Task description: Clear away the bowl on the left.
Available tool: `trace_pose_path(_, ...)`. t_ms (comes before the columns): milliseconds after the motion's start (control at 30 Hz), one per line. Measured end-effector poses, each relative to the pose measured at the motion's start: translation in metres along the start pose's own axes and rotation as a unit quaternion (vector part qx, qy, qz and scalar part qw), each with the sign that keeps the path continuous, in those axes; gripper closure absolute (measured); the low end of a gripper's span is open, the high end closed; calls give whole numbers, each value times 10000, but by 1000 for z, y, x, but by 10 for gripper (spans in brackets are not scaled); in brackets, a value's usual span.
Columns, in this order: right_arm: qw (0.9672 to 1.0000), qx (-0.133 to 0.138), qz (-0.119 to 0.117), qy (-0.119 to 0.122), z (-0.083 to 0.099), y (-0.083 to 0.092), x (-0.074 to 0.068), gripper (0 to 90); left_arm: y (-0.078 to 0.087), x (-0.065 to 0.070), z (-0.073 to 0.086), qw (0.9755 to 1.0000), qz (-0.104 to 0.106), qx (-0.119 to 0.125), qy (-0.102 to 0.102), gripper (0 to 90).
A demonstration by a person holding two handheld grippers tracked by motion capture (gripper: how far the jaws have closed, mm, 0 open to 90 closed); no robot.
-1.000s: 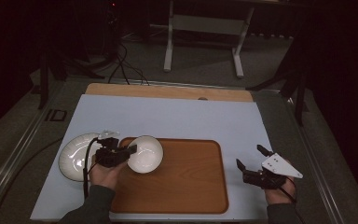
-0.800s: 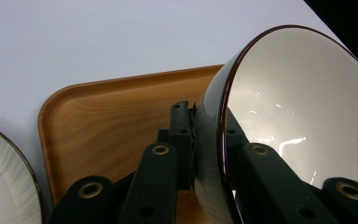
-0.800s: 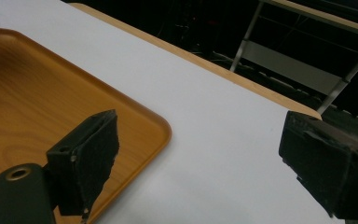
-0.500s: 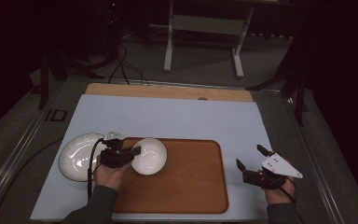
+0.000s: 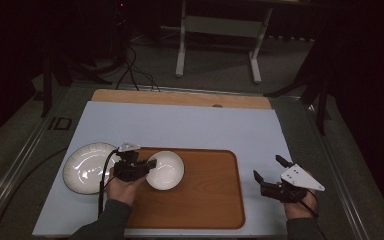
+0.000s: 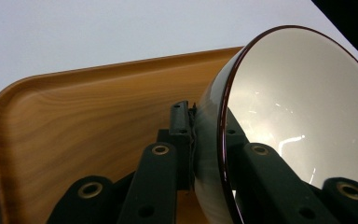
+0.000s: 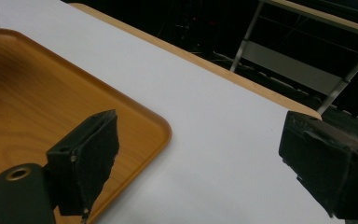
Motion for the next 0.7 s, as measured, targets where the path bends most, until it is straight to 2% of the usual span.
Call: trace_pose_path(700, 10000, 1, -5, -4, 0, 0, 0, 116, -11, 8, 6, 9999, 54, -134, -60, 820)
Point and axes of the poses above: each handheld gripper's, and its own axes: y roughly backward along the jaws, z roughly out of its underside, x roughly to its right, the point moved 5 cm from there along -y, roughly forward along the jaws, and after that the axes turned 9 degrees about y, right-handed, at the moved point
